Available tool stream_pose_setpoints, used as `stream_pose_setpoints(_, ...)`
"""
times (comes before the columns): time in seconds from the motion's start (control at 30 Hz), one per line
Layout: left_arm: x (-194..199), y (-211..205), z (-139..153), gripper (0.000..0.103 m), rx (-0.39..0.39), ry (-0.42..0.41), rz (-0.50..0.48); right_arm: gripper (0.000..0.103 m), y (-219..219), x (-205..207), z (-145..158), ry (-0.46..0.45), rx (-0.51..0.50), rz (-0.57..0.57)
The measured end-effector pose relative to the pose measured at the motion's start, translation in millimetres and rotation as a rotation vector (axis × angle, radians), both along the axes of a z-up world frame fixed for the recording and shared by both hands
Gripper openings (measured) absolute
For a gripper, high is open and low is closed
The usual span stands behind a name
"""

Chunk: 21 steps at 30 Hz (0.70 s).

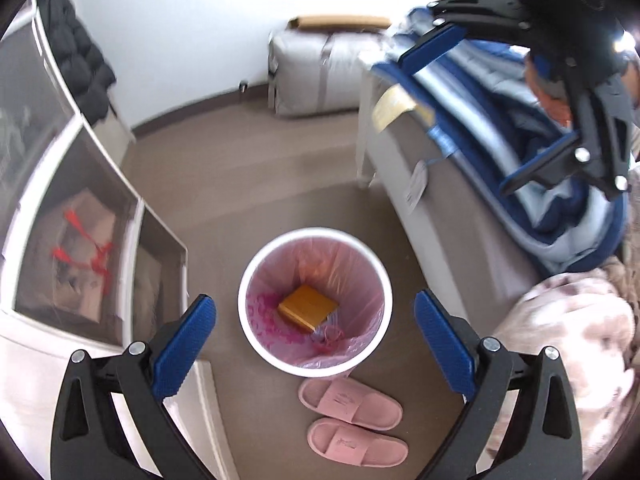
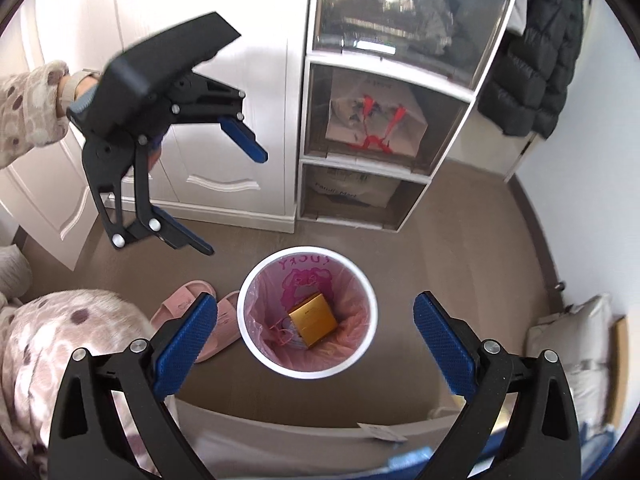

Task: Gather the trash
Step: 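Move both tools back over the quilt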

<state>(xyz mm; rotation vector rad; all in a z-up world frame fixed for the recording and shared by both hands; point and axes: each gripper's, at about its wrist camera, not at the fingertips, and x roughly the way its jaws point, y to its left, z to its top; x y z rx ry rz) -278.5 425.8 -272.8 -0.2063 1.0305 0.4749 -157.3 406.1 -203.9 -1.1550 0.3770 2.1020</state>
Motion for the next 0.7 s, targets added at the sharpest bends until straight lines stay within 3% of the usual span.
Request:
stream_pose_setpoints(0.13,11,-23,41,0.098,0.034,-0.038,-0.038,0.096,-23,13,30,-0.016,0.066,-0.016)
stream_pose_setpoints(0.4,51,-94,120,0.098,0.187,-0.141,-0.180,0.096,-79,68,74,-0.037,0.142,-0.107)
stream_pose_setpoints(0.53,81,-129,148,0.098,0.249,-0.191,-0.266,0.096,-112,103,87,-0.064,0.163,-0.173)
stream_pose_setpoints(0.7,123,-167,169,0.098,0.259,-0.256,-0.356,0.096,-168,162,100,-0.095,0.186,-0.295)
